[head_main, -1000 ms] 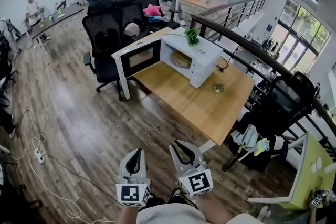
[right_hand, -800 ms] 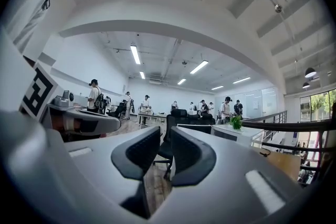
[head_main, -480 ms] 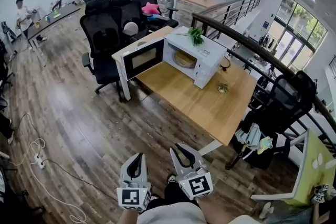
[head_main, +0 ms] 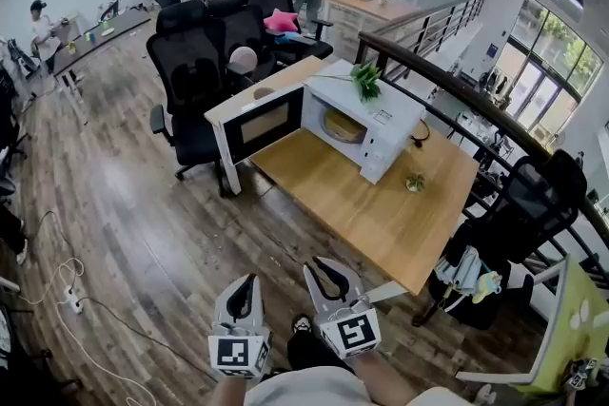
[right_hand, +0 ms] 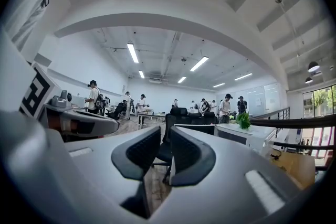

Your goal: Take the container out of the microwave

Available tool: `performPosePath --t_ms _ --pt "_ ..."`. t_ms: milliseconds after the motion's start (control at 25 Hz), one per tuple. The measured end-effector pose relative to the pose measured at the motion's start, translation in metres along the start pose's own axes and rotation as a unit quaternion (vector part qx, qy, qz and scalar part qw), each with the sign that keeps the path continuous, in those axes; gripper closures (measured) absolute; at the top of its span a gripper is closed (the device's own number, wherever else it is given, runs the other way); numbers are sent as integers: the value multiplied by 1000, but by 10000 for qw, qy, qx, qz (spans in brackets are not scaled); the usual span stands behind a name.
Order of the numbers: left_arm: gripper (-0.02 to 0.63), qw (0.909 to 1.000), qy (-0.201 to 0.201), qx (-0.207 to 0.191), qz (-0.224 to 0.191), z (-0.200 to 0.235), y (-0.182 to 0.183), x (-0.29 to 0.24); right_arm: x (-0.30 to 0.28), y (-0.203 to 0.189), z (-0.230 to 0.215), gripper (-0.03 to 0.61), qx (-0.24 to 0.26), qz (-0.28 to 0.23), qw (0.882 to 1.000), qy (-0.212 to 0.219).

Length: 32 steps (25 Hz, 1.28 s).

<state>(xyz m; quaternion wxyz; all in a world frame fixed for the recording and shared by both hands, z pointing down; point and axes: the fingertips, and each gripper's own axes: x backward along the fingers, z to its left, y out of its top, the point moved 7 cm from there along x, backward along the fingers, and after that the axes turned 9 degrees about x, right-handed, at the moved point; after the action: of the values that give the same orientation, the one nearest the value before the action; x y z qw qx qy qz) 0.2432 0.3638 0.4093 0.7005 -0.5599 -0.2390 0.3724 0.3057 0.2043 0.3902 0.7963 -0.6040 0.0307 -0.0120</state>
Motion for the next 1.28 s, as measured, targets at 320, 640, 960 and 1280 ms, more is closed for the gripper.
performPosePath --t_ms 320,640,960,1280 --pt "611 9999 25 -83 88 -6 11 -80 -43 -11 -67 505 -158 -65 9998 41" --pt "611 9998 56 -96 168 -22 11 -140 -63 -32 -116 505 -256 -62 9996 125" --pt "611 9994 11 -183 295 -27 7 -182 -79 -50 -152 502 -398 -94 9992 45" --pt "611 9985 -234 -221 433 -21 3 -226 -99 -67 -173 500 -466 68 9988 -113"
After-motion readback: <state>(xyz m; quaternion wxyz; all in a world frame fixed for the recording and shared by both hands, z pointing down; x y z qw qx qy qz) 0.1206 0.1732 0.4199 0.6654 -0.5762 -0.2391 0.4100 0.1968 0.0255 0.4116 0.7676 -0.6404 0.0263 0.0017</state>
